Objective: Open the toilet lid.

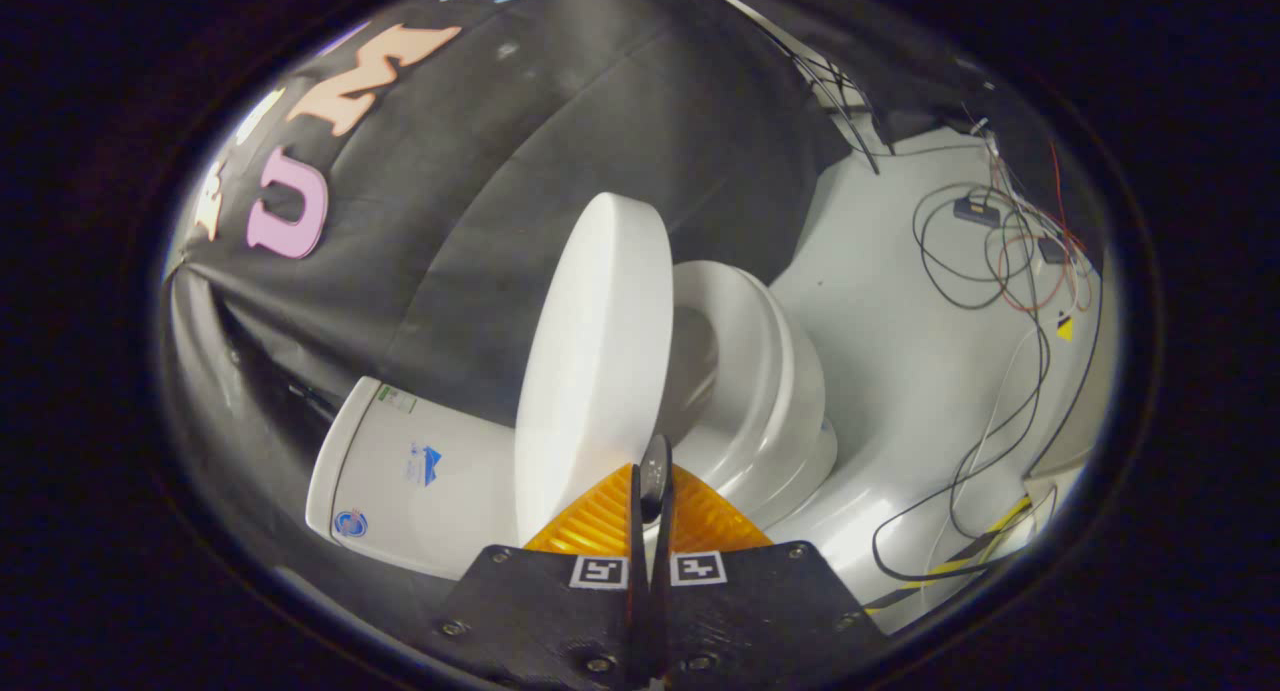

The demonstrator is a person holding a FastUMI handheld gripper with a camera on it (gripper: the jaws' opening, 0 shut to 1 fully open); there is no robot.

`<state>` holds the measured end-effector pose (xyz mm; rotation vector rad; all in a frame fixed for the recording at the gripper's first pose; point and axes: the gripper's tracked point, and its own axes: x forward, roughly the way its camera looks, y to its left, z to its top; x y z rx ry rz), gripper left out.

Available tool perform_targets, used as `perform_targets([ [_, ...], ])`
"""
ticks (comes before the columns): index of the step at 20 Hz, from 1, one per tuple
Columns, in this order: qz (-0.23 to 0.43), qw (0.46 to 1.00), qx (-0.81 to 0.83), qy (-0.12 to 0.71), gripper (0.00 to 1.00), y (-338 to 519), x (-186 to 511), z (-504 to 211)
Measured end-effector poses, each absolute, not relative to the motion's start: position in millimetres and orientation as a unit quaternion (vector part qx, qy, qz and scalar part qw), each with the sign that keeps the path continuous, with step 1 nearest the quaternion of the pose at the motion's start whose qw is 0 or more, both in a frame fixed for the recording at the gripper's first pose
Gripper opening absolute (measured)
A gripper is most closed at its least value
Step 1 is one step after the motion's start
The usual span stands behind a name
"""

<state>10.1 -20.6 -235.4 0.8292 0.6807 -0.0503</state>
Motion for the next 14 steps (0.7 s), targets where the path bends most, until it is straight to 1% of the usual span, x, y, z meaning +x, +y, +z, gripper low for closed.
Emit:
perform_targets([
  [7,0.044,0.901,0.329,0.279,0.01,5.5,14.3,-180.0],
  [11,0.058,0.912,0.310,0.263,0.01,13.4,17.4,-163.4],
  [14,0.067,0.910,0.318,0.258,0.01,18.3,18.3,-157.4],
])
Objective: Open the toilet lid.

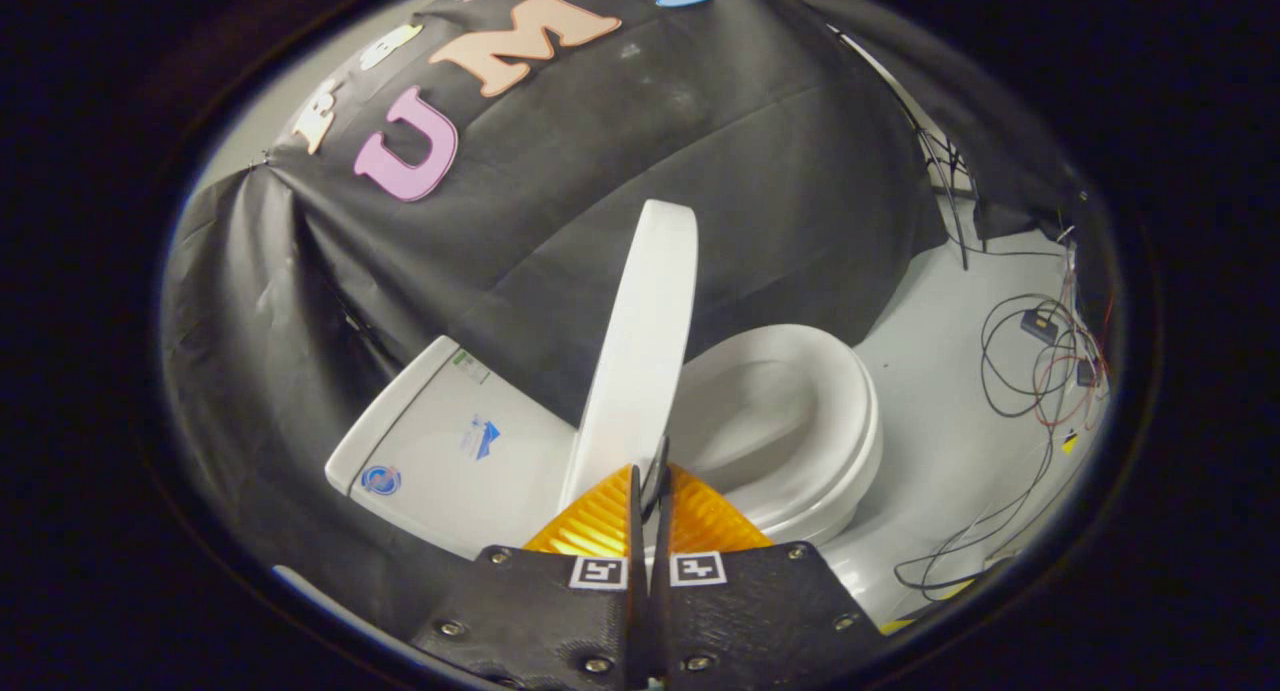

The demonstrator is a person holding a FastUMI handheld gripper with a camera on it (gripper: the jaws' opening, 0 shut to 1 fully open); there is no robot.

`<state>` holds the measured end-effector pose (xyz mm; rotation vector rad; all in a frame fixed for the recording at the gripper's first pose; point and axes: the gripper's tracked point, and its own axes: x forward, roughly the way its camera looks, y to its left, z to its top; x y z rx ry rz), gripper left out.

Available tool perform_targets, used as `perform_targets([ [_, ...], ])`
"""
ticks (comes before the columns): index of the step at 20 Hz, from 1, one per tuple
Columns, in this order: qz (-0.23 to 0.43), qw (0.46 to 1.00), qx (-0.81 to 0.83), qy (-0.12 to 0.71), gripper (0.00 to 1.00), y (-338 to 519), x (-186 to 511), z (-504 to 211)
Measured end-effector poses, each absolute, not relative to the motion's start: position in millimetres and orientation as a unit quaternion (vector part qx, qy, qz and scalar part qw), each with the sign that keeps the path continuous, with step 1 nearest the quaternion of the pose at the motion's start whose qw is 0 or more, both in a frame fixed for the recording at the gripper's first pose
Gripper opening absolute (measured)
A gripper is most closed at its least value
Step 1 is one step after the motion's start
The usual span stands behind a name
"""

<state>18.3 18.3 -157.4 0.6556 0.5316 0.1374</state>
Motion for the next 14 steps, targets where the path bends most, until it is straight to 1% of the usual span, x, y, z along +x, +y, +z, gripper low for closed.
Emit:
perform_targets([
  [8,0.105,0.925,0.291,0.219,0.01,46.5,20.4,-124.9],
  [14,0.128,0.944,0.234,0.193,0.01,78.5,20.7,-97.4],
])
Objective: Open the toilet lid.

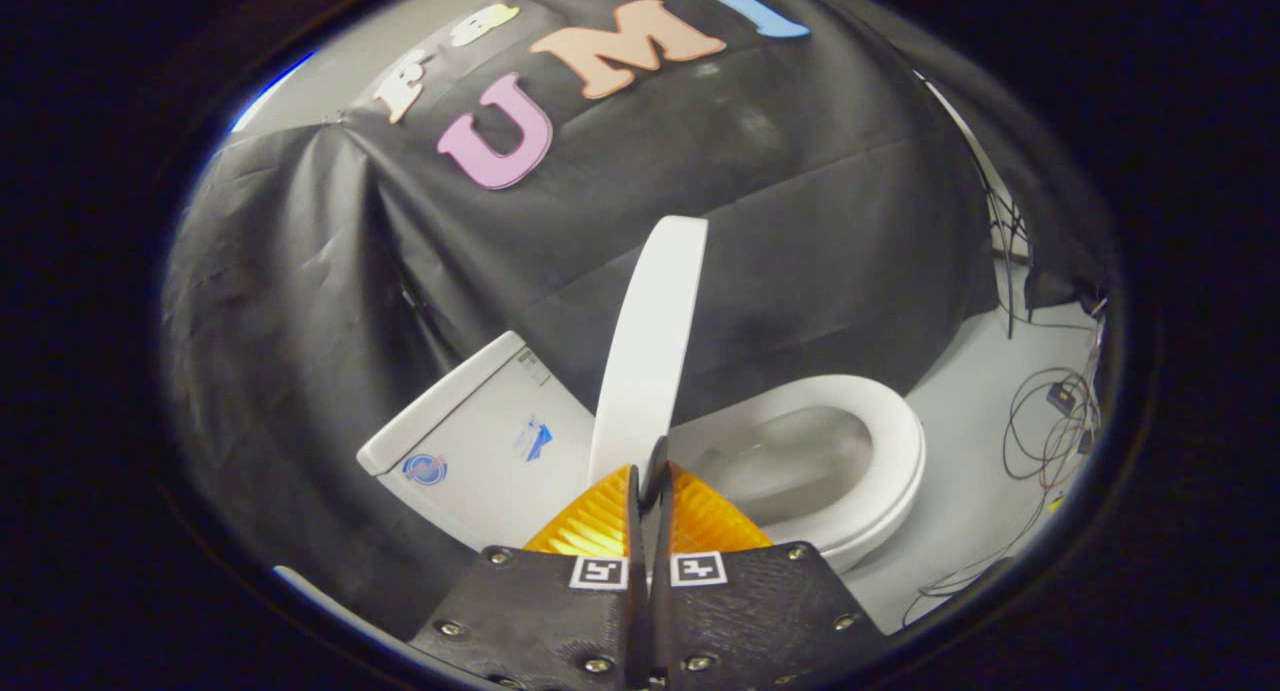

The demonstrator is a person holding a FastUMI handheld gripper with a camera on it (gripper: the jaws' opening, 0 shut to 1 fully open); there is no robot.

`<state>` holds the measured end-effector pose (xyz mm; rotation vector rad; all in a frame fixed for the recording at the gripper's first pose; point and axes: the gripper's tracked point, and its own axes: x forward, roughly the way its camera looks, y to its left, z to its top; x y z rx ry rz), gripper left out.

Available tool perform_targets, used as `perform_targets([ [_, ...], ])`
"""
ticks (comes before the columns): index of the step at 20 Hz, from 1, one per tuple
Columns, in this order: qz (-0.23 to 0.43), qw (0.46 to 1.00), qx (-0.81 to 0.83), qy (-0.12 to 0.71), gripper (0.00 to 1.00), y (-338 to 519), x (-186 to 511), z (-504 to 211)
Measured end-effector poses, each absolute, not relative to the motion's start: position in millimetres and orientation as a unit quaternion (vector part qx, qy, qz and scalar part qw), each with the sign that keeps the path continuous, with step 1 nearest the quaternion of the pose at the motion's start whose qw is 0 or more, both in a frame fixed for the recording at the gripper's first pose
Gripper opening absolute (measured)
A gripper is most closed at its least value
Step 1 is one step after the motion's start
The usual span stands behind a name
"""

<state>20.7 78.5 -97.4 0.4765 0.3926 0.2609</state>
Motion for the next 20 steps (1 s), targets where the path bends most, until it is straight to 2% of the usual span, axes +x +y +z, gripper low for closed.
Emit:
perform_targets([
  [20,0.168,0.965,0.143,0.139,0.02,165.2,24.1,-45.0],
])
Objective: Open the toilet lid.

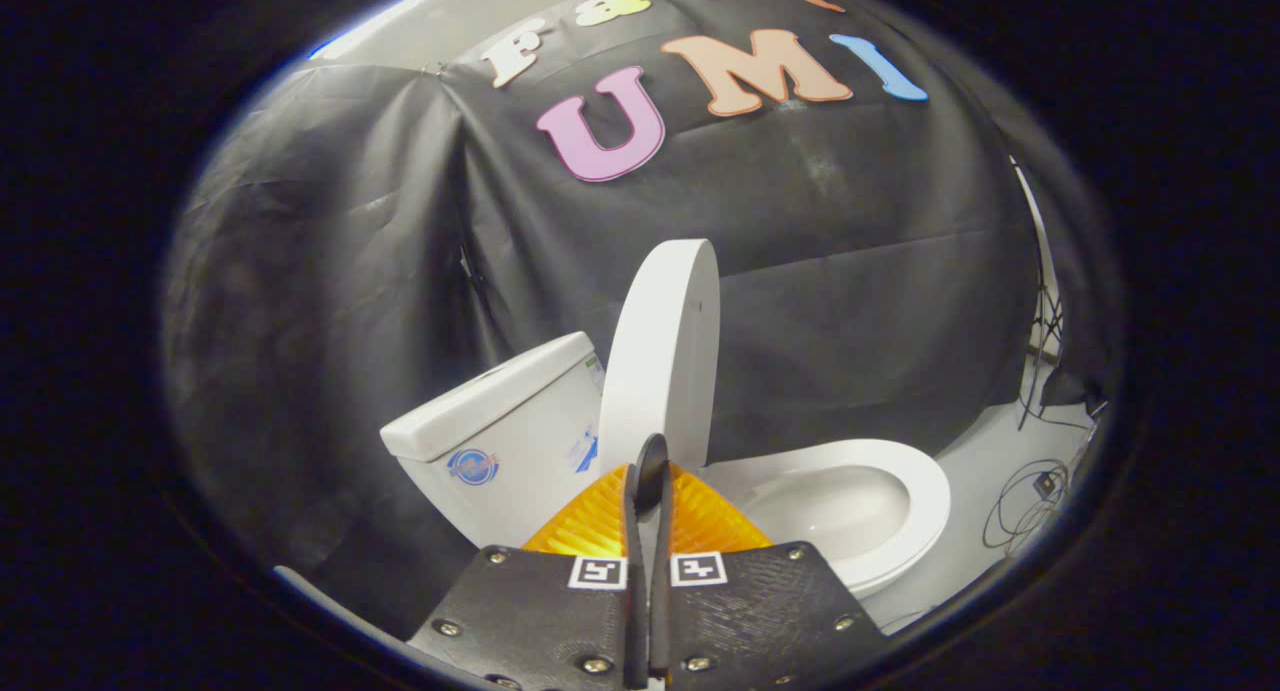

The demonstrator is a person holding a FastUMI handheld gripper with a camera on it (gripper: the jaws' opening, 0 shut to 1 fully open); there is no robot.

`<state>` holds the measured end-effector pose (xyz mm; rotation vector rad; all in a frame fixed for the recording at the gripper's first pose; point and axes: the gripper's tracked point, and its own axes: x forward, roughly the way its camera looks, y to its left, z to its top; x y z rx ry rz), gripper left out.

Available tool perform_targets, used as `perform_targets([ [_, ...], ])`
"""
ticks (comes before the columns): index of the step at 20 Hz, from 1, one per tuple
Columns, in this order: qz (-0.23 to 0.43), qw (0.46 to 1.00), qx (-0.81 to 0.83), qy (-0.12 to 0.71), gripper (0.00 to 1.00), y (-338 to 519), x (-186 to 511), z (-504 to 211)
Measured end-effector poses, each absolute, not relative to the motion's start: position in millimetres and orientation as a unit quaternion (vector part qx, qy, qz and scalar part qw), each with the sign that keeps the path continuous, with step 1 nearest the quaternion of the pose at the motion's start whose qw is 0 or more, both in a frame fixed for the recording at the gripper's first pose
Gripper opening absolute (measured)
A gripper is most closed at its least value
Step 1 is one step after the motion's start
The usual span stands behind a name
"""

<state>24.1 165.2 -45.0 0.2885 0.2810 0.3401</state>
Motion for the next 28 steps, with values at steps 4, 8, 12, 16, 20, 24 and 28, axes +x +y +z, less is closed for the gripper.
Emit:
perform_targets([
  [4,0.180,0.964,0.143,0.135,0.02,176.0,24.0,-41.4],
  [8,0.183,0.962,0.151,0.136,0.02,178.3,24.7,-38.9],
  [12,0.188,0.962,0.146,0.130,0.02,188.9,23.5,-34.6],
  [16,0.198,0.960,0.149,0.129,0.02,193.0,24.9,-32.2],
  [20,0.208,0.958,0.151,0.127,0.02,210.0,26.1,-27.4],
  [24,0.214,0.958,0.146,0.124,0.02,221.8,26.2,-26.2],
  [28,0.221,0.956,0.151,0.121,0.02,234.4,27.4,-24.4],
])
